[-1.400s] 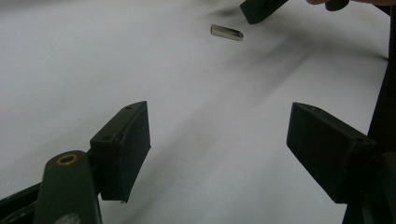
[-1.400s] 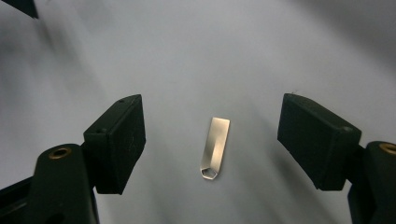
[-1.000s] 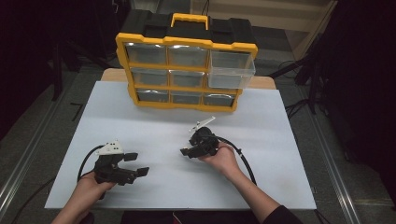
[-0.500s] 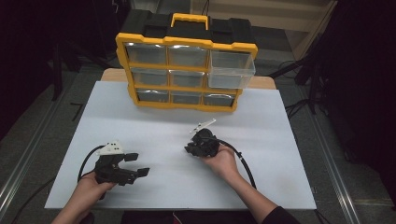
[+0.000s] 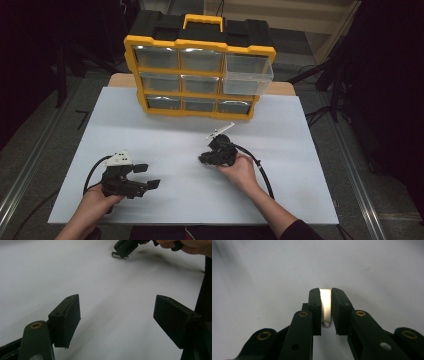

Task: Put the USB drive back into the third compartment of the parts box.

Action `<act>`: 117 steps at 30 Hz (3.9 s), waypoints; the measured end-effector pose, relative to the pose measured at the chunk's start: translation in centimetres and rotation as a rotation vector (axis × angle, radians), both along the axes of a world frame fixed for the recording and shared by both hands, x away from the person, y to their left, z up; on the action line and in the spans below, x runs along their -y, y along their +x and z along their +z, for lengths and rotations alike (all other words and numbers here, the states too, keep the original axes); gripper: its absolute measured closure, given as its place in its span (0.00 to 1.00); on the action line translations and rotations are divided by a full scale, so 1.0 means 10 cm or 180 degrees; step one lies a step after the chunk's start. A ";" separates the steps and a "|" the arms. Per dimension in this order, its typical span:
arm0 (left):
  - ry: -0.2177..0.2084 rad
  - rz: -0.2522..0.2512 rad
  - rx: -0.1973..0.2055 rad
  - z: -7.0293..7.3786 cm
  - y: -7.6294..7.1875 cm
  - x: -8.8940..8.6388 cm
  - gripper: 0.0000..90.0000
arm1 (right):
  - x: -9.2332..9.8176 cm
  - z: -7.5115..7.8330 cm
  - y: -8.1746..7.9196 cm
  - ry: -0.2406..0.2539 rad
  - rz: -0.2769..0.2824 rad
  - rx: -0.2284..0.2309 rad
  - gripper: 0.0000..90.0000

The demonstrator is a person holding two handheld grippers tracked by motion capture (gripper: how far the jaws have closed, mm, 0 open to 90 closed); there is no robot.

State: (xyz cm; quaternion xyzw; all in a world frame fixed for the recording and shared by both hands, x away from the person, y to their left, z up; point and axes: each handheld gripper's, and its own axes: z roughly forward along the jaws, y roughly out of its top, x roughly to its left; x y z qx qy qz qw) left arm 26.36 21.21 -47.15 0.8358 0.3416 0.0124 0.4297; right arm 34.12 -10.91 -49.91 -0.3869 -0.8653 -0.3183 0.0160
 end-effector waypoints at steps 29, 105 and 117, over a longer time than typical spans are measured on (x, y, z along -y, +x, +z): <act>-0.0006 0.0005 0.0003 0.00 0.00 0.00 0.26 | 0.46 0.45 0.08 0.0188 0.0498 0.0179 0.85; -0.0039 -0.0042 -0.0010 -0.01 -0.01 0.01 0.26 | 0.78 2.32 0.40 0.0002 0.1829 0.0400 0.85; -0.0035 -0.0057 -0.0032 -0.01 -0.01 0.02 0.26 | 0.81 2.60 0.46 -0.0017 0.1919 0.0450 0.85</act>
